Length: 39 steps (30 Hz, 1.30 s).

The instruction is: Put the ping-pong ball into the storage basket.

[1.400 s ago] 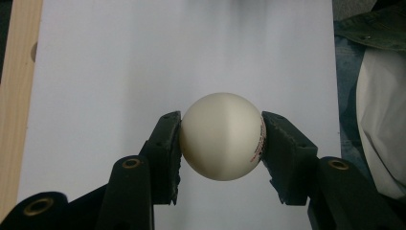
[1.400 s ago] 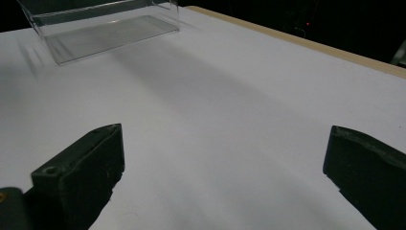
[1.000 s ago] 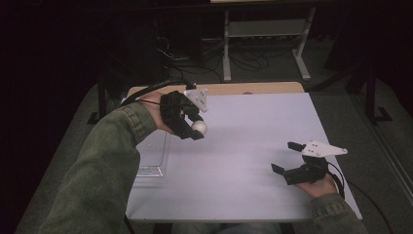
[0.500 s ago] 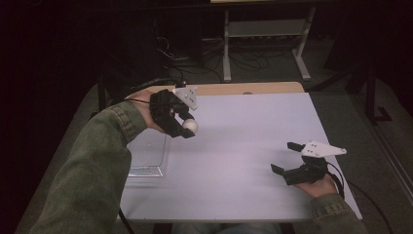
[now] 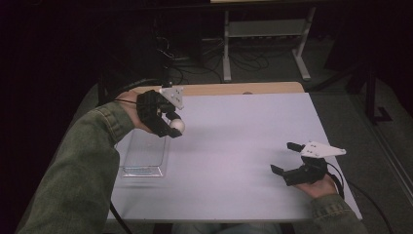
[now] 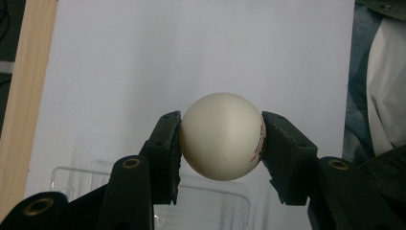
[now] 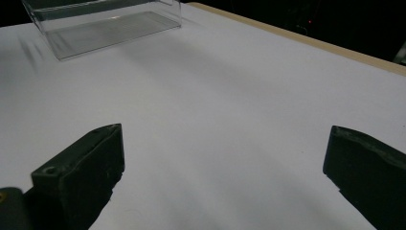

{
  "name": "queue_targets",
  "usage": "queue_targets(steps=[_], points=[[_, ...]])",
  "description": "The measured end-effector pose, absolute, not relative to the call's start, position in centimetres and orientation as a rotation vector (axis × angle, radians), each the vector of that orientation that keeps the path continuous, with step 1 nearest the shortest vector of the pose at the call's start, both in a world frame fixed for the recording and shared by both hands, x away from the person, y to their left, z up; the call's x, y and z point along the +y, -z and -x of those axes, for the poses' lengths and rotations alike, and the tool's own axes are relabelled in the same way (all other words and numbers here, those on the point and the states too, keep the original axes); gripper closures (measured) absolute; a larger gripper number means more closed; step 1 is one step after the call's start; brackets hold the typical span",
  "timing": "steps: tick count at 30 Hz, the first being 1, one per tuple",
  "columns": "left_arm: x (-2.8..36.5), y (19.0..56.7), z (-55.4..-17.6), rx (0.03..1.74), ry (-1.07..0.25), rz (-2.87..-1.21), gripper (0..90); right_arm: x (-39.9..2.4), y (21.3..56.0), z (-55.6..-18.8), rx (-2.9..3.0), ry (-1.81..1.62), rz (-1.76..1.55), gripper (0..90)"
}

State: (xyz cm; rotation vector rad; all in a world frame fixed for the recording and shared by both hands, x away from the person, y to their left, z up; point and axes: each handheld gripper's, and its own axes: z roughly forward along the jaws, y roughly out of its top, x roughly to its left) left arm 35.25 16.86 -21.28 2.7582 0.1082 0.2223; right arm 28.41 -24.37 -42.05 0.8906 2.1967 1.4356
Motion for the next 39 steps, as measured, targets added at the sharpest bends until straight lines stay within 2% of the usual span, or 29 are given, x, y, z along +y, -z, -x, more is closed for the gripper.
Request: queue_targets(steps=[16, 39], points=[[19.9, 21.7, -35.9, 0.206, -0.248, -2.775, 50.8, -24.4, 42.1, -28.4, 2.197, -1.431, -0.893, 0.0], [22.3, 22.7, -36.8, 0.286, -0.247, -2.812, 50.7, -24.4, 42.1, -28.5, 2.199, -1.427, -0.892, 0.0]])
